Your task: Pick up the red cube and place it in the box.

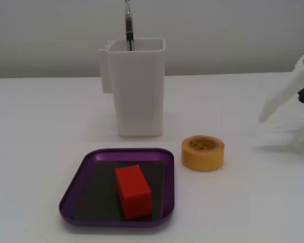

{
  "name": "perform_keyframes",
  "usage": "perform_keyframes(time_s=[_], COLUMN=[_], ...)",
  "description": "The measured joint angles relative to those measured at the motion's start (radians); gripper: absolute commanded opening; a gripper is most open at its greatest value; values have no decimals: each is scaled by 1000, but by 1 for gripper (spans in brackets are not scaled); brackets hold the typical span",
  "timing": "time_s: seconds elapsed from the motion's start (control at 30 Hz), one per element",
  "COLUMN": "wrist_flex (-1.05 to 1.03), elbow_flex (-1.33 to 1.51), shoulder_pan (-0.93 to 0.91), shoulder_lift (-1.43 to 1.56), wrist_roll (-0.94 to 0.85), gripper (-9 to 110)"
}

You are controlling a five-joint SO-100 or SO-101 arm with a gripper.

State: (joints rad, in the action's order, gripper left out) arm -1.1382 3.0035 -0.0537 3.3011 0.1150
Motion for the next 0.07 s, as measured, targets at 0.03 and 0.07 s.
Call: perform_keyframes(time_s=[0.03,0.07], wrist_flex=[0,-2], elbow_flex=[20,37], shoulder_pan=[2,0], shoulder_lift=[32,51], wrist_roll=[3,5], gripper=[17,17])
